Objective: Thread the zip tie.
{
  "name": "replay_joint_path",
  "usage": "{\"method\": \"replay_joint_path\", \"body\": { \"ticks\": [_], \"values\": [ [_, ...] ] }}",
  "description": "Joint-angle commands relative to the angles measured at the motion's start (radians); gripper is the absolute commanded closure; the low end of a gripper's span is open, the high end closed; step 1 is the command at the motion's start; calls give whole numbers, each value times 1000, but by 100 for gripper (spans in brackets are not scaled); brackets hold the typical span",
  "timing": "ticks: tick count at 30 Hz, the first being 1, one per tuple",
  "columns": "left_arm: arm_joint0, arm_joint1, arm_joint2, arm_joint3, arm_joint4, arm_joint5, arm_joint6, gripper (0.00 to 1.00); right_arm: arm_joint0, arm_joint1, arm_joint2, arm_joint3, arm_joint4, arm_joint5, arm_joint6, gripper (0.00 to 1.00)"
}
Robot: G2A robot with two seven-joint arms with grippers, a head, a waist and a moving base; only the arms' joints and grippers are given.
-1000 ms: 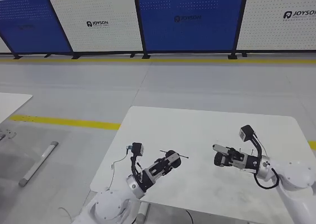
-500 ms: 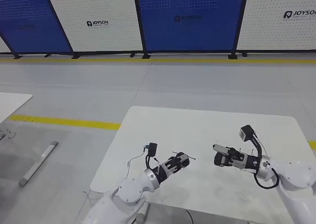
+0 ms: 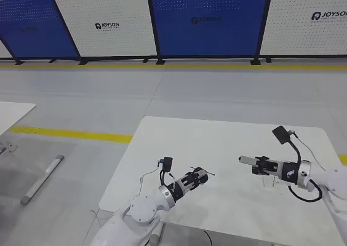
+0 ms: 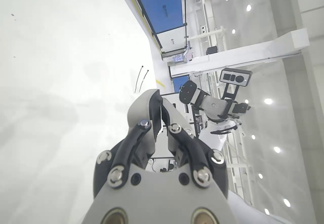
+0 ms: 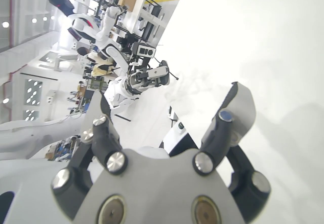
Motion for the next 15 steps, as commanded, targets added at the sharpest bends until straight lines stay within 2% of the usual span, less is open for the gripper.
{"method": "replay_joint_path", "body": {
  "ticks": [1,4,7,15],
  "values": [
    [0,0,0,0,0,0,0,100,-2,11,35,-7,-62,59,20,0],
    [0,0,0,0,0,0,0,100,14,23,39,1,-207,175,33,0],
    [0,0,0,0,0,0,0,100,27,25,-2,-4,-341,220,14,0],
    [0,0,0,0,0,0,0,100,27,25,-2,-4,-341,220,14,0]
  ]
}}
